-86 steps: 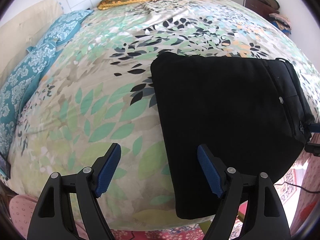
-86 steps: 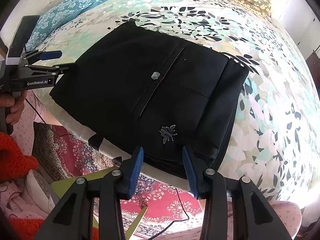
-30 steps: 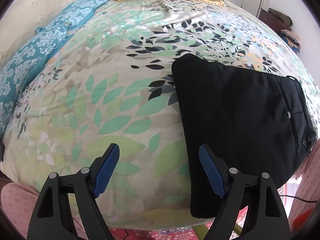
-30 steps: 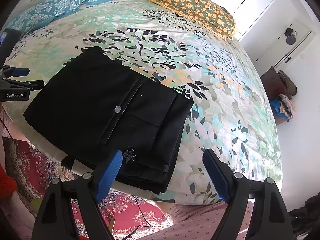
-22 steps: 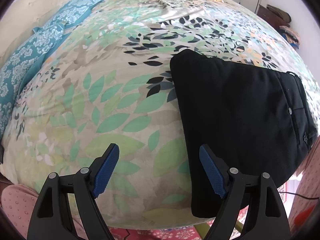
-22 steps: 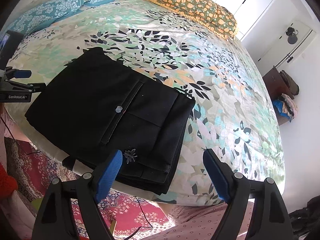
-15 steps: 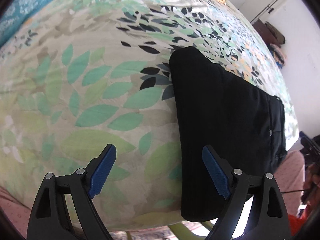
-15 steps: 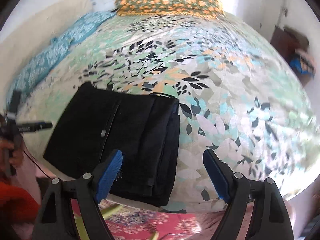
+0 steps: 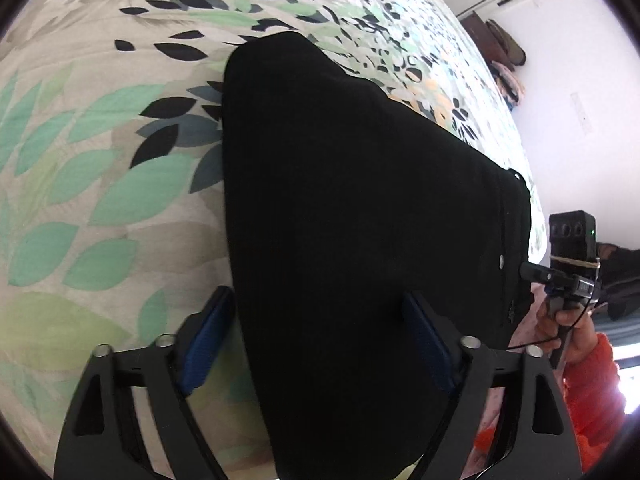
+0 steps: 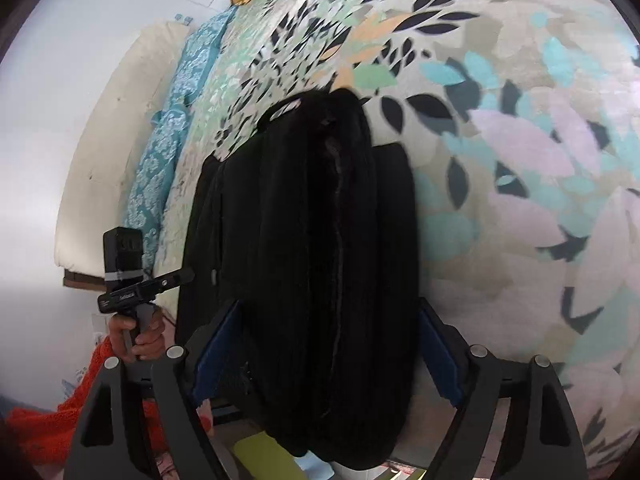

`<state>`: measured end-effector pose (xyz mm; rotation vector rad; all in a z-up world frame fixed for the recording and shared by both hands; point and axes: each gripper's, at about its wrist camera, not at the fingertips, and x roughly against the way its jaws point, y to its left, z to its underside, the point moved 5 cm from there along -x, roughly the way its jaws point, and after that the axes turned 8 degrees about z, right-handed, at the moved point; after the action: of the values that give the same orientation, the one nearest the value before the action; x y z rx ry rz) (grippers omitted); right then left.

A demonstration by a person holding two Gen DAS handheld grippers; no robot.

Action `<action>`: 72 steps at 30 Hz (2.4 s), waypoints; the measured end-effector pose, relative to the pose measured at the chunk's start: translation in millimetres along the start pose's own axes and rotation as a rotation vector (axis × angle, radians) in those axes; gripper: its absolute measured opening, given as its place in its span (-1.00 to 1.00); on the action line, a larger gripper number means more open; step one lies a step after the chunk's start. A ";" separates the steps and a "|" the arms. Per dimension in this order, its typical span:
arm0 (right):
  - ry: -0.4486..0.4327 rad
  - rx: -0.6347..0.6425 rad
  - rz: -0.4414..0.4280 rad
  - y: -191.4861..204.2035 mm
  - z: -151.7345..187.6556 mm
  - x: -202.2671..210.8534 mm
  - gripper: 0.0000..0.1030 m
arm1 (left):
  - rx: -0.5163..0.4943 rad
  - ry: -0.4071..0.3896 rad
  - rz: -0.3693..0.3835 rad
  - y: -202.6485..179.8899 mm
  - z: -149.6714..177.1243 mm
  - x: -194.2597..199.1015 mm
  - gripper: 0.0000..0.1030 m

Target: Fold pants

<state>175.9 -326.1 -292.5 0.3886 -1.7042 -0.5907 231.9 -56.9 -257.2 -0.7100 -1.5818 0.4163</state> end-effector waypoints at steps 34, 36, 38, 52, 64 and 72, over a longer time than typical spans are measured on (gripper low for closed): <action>-0.398 0.010 0.517 13.7 -138.4 35.7 1.00 | -0.129 -0.454 -0.705 38.5 -84.4 74.2 0.86; -0.422 0.005 0.559 13.8 -109.4 46.2 1.00 | -0.127 -0.482 -0.719 29.3 -63.5 81.5 0.86; -0.437 0.016 0.592 23.7 -91.9 49.8 1.00 | -0.117 -0.493 -0.693 16.1 -55.1 88.1 0.86; -0.760 0.360 0.605 213.2 -55.9 145.4 1.00 | -0.255 -0.945 -0.563 -152.1 -50.2 246.7 0.99; -0.832 0.418 0.673 253.5 -20.6 152.6 1.00 | -0.139 -0.813 -0.511 -117.7 7.5 208.6 0.99; -0.751 0.384 0.693 238.1 -8.0 126.4 1.00 | -0.068 -0.682 -0.496 -102.7 12.0 190.3 0.99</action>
<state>171.1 -204.0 -52.0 -0.2115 -2.5050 0.1467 196.0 -6.6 -49.7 -0.1963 -2.3462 0.2412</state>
